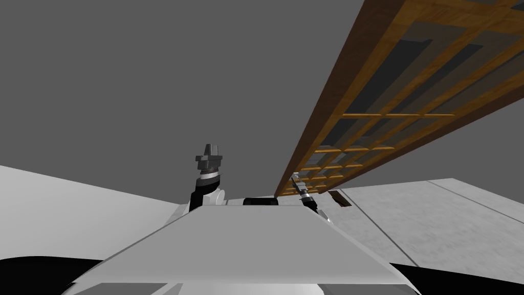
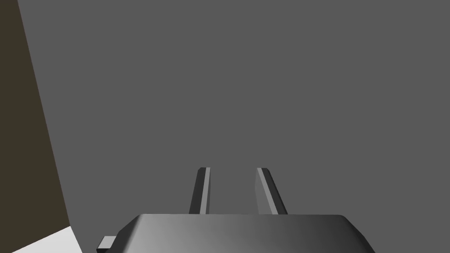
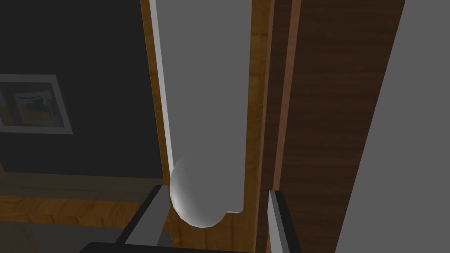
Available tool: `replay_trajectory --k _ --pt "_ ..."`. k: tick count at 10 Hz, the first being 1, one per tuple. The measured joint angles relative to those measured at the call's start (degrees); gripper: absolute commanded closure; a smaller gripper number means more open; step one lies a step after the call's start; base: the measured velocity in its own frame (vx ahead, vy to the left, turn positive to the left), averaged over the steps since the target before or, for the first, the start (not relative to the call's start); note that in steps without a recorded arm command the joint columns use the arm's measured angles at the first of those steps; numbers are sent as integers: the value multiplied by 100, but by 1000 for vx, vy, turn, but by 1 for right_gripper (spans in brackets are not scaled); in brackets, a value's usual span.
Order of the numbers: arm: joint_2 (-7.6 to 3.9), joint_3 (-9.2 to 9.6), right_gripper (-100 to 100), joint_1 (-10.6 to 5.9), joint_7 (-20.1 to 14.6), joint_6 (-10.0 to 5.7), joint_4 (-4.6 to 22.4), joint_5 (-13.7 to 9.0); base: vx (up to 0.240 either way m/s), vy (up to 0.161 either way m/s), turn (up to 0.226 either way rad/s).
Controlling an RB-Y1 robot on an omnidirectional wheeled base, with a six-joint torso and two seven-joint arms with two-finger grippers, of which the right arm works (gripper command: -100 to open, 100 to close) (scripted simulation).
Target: Pull the door open
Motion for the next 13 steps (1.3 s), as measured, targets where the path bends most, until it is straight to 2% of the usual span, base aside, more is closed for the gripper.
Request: replay_trajectory --k 1,5,13 --pt "-33 -30 100 -11 6 16 -8 -21 -1 -8 8" --pt "-27 -23 100 -10 9 9 -8 -19 -12 -3 17" --pt "-47 64 100 -107 -742 61 46 -336 -52 -23 72"
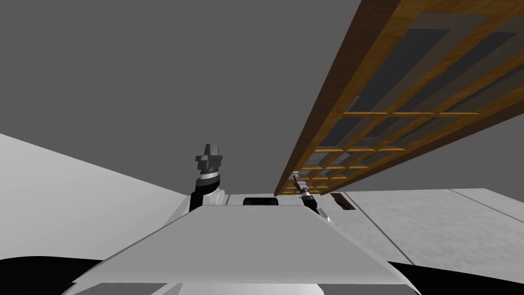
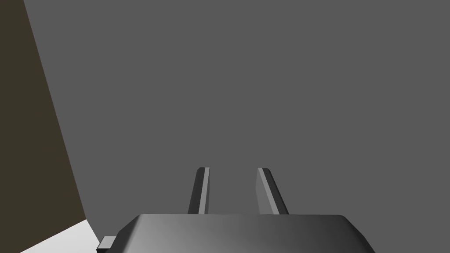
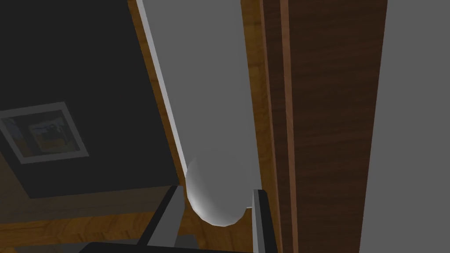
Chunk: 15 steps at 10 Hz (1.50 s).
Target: Pull the door open
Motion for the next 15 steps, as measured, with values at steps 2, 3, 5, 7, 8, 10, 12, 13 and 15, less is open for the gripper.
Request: replay_trajectory --k 2,3,5,7,8,10,12,13,15 --pt "-4 31 100 -31 -257 22 31 -102 -51 -31 85" --pt "-4 50 100 -43 -394 30 43 -154 -54 -20 80" --pt "-11 84 100 -71 -674 42 72 -264 -58 -31 93" --pt "-18 125 100 -114 -992 58 115 -391 -66 -38 105" --pt "-19 146 100 -140 -1149 59 147 -458 -37 -18 25" --pt "-14 175 100 -147 -1379 74 151 -531 -45 -19 69" --pt "-28 208 100 -200 -1681 80 216 -666 -46 -25 73" --pt "-26 224 100 -207 -1806 97 209 -697 -34 -16 72" --pt "-18 264 100 -197 -2120 144 162 -816 -45 -26 63"
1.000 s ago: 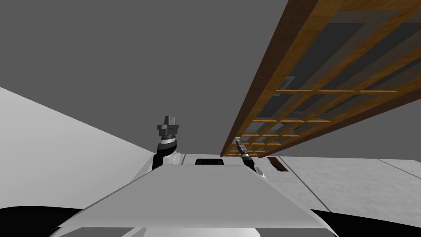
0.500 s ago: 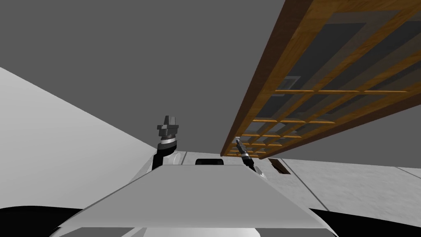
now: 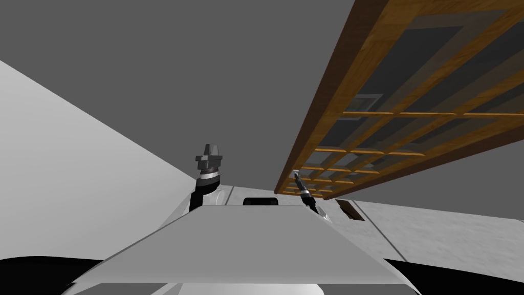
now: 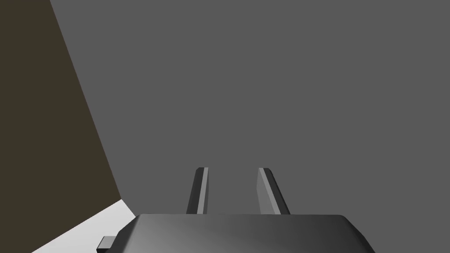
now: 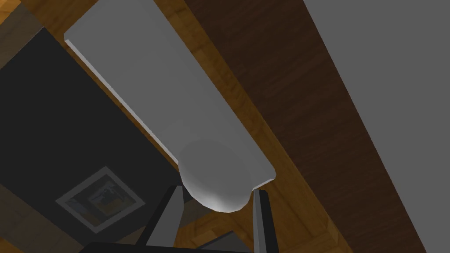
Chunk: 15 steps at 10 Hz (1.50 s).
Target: Pull the door open
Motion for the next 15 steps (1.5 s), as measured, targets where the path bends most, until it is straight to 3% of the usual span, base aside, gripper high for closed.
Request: replay_trajectory --k 2,6,14,15 --pt "-19 23 100 -83 -253 -40 136 -90 -34 -18 48" --pt "-8 87 100 -97 -769 26 105 -270 -40 -23 66" --pt "-36 210 100 -241 -1851 51 290 -675 -38 -19 54" --pt "-23 227 100 -186 -1966 110 172 -700 -34 -15 62"
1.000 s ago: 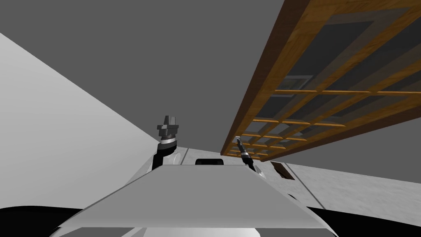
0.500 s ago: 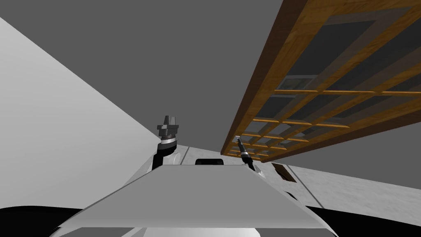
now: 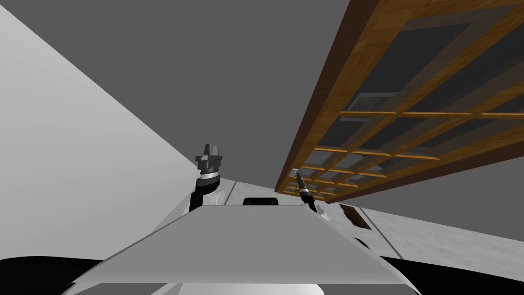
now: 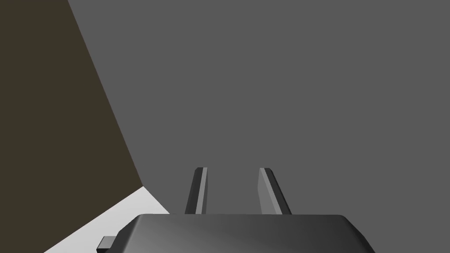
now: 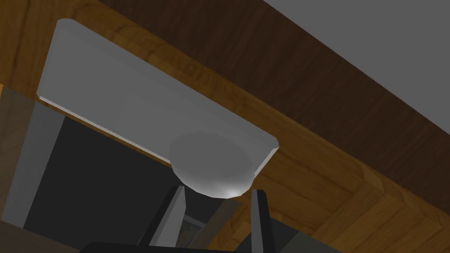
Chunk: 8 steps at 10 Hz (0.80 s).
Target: Pull the door open
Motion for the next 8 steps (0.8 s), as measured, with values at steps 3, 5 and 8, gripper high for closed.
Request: replay_trajectory --k 3,5,8 --pt "-23 44 100 -137 -422 -38 218 -188 -47 -24 74" --pt "5 85 100 -57 -690 59 57 -274 -35 -13 44" --pt "12 136 -100 -82 -954 92 88 -391 -35 3 31"
